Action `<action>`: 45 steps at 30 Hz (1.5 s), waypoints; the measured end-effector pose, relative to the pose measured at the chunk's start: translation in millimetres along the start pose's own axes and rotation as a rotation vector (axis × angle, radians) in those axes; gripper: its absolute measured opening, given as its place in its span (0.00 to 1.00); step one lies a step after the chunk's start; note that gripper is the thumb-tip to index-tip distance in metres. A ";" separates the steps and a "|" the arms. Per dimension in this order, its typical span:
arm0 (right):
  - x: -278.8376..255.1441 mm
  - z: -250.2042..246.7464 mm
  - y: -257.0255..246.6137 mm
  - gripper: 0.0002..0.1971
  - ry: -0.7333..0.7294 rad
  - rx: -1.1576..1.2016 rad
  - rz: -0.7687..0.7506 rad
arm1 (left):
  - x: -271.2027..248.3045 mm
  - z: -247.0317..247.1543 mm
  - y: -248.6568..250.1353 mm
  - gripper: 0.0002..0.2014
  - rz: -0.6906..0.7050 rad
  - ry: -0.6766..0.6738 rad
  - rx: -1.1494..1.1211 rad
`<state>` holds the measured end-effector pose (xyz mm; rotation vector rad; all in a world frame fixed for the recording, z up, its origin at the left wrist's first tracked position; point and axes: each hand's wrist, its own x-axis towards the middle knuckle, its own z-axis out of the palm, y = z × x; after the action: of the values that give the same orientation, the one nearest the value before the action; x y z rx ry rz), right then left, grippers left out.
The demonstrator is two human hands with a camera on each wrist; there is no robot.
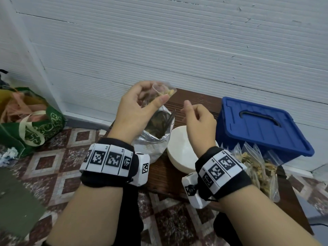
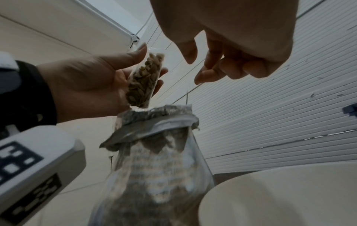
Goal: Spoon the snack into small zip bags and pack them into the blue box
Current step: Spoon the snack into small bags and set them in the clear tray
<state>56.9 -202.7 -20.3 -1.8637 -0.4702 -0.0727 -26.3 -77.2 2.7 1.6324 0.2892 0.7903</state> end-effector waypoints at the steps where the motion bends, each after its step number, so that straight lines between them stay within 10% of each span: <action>1: 0.8 -5.0 -0.8 0.16 0.021 0.025 0.002 | -0.8 5.0 2.5 0.16 0.010 -0.010 -0.009; 13: -14.4 -84.6 12.9 0.19 0.270 0.306 0.072 | -37.4 99.6 -8.0 0.13 0.054 -0.309 -0.107; 25: -25.4 -111.9 53.6 0.12 0.083 0.129 0.294 | -53.7 121.9 -52.9 0.13 -0.001 -0.411 0.103; 35: -24.9 -118.2 52.3 0.13 0.045 0.003 0.237 | -42.9 102.8 -65.1 0.34 -0.102 -0.626 0.215; 45: -33.7 -121.9 43.5 0.15 -0.013 0.007 0.187 | -47.4 113.1 -70.3 0.21 -0.071 -0.542 0.168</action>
<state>63.3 -336.1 -26.8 -1.8941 -0.3031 0.0669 27.4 -176.2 -82.5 1.9136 0.0257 0.2525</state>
